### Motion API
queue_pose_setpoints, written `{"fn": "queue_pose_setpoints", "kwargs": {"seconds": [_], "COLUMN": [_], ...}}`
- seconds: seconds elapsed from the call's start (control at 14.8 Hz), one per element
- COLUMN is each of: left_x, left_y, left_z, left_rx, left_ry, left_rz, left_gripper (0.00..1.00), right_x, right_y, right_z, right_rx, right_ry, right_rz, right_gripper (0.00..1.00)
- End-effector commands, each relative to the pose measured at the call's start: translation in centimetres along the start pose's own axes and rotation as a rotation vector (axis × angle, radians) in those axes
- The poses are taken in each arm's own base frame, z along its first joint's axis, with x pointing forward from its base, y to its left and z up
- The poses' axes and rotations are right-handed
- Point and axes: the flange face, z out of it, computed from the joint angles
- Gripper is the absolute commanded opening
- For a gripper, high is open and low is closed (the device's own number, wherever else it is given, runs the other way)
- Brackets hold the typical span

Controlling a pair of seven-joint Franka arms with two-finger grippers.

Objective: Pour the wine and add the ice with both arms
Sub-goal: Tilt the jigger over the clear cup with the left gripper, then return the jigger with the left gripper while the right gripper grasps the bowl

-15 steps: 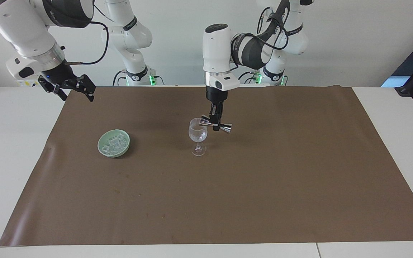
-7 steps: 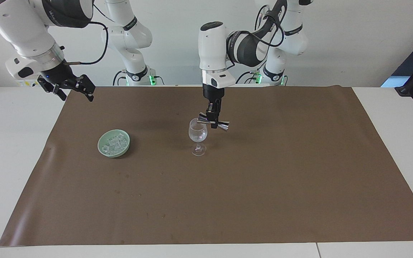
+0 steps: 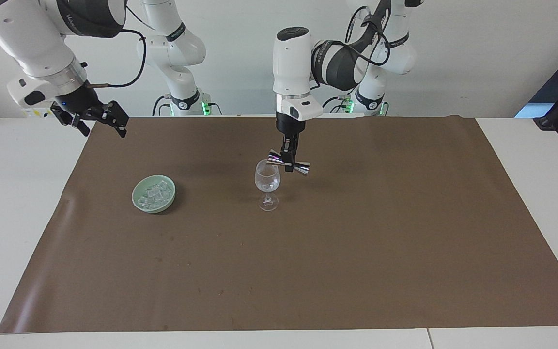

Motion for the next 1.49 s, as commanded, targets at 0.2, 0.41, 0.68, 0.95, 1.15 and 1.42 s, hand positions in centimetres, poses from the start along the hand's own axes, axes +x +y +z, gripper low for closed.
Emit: {"fn": "queue_pose_setpoints", "kwargs": {"seconds": [0.2, 0.41, 0.68, 0.95, 1.15, 1.42], "left_x": [5.0, 10.2, 17.9, 28.3, 35.9, 44.8], "left_y": [2.0, 3.4, 2.8, 0.4, -0.9, -4.5], "left_z": [-0.7, 0.0, 2.3, 4.3, 6.1, 9.1], "left_rx": [0.081, 0.133, 0.133, 0.066, 0.028, -0.087], "left_ry": [-0.147, -0.304, -0.478, -0.652, -0.708, -0.799], "left_rz": [-0.122, -0.189, -0.284, -0.398, -0.559, -0.762], "left_gripper": [0.0, 0.0, 0.0, 0.0, 0.0, 0.0], "right_x": [-0.9, -1.5, -0.9, 1.5, 3.3, 4.6], "right_y": [-0.8, -0.8, -0.8, -1.9, -3.7, -4.8], "right_z": [0.9, 5.1, 9.5, 13.0, 15.5, 18.7], "right_rx": [0.007, 0.012, 0.014, 0.025, 0.019, 0.011], "right_ry": [0.013, 0.089, 0.062, 0.079, 0.125, 0.134], "right_rz": [-0.039, -0.06, -0.106, -0.12, -0.155, -0.199], "right_gripper": [1.0, 1.0, 1.0, 1.0, 0.99, 0.95]}}
